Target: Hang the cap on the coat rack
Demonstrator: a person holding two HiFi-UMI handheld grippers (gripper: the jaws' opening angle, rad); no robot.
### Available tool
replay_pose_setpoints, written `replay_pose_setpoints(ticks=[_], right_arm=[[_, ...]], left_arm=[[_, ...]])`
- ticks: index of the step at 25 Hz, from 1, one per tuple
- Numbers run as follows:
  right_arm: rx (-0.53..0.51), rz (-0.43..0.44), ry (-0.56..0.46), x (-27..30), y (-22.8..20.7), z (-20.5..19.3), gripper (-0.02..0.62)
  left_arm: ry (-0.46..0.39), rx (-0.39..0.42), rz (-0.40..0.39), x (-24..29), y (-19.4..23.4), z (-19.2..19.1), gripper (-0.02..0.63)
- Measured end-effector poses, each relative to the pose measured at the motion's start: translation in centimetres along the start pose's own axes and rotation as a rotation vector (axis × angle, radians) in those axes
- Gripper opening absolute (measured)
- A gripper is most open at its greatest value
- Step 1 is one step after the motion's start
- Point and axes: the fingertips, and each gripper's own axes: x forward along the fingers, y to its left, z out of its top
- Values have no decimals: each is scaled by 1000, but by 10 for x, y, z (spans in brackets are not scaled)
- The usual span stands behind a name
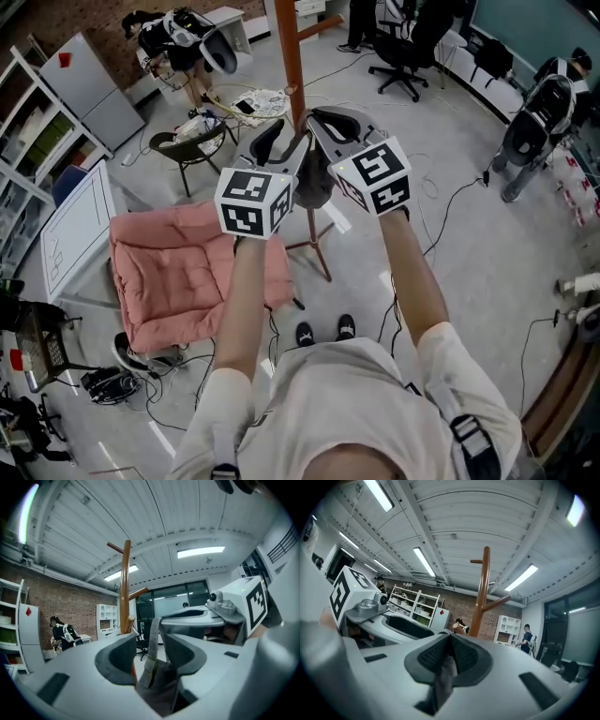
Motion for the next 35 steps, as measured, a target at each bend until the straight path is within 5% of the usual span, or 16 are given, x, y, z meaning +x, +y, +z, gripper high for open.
replay_pose_setpoints(ticks=[2,7,35], right_arm=[[-9,-6,2,-4,-1,1,17],[-37,-17,7,-5,-2,7,17],[-55,-10,15,30,-21,27,18]], left_arm=[[21,23,12,5,-5,-7,186],[5,26,22,6,-2,-6,21],[30,106,75,23,49,41,14]])
